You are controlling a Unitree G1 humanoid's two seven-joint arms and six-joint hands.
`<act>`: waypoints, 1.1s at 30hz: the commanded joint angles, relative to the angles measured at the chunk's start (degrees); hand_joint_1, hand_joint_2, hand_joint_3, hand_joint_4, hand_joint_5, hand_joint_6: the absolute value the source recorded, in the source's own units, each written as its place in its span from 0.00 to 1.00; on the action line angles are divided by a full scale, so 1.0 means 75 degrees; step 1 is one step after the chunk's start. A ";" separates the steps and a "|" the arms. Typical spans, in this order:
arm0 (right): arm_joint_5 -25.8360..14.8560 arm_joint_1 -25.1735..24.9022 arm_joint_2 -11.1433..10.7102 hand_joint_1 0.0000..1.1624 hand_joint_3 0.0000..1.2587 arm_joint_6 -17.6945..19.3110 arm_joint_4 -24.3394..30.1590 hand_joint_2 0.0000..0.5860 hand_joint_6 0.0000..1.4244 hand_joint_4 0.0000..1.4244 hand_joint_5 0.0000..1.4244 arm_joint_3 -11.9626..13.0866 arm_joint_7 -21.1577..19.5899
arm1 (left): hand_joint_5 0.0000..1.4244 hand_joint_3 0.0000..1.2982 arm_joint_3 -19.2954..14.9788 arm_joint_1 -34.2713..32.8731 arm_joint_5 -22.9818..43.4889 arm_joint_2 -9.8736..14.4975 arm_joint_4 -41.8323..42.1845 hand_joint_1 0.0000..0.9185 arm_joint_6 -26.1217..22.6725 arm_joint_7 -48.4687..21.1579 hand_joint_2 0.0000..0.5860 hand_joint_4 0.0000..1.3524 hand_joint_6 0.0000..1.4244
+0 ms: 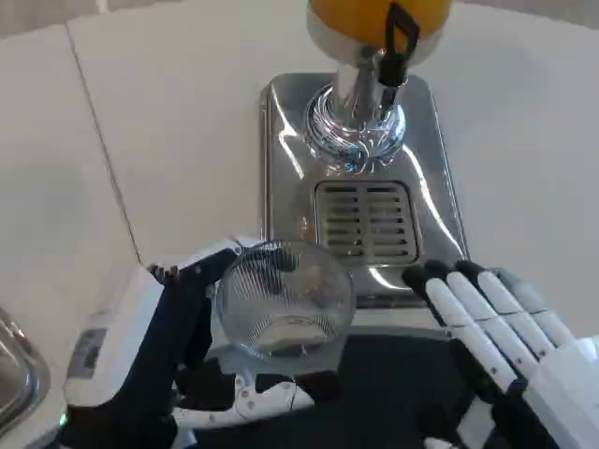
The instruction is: Grasp the cup under the faucet to collect the drink, then remove the cup.
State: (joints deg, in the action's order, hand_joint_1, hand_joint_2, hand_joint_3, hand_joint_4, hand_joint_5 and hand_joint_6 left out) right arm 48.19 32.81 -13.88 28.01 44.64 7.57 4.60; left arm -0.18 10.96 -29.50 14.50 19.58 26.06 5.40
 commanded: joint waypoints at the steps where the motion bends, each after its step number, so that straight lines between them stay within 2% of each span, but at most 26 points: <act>1: -0.0073 -0.0039 -0.0123 0.07 0.00 -0.0134 -0.0002 0.94 0.01 0.00 0.00 0.0085 0.0068 | 0.98 0.87 -0.0021 0.0090 0.0145 -0.0062 0.0074 0.68 -0.0025 0.0027 0.00 0.82 1.00; 17: -0.0137 0.0067 -0.0072 0.07 0.00 -0.0397 0.0234 0.94 0.02 0.00 0.00 0.0157 0.0053 | 0.98 0.86 -0.0014 -0.0037 0.0115 -0.0164 -0.0081 0.69 -0.0190 0.0073 0.00 0.82 1.00; 28: -0.0437 -0.0004 -0.0163 0.07 0.00 -0.0545 0.0377 0.94 0.02 0.00 0.00 0.0403 0.0200 | 0.98 0.86 0.0189 -0.1115 -0.0249 -0.0421 -0.0713 0.69 -0.0553 0.0335 0.00 0.82 1.00; 33: -0.0551 -0.0010 -0.0181 0.07 0.00 -0.0594 0.0561 0.94 0.02 0.00 0.00 0.0472 0.0333 | 0.98 0.86 0.0645 -0.2042 -0.0696 -0.0594 -0.1656 0.69 -0.0464 0.0758 0.00 0.82 1.00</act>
State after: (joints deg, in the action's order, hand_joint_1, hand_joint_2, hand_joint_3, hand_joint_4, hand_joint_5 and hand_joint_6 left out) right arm 44.86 32.21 -14.84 23.90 47.70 10.54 6.25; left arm 2.67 -0.93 -33.16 11.07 9.63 21.58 8.62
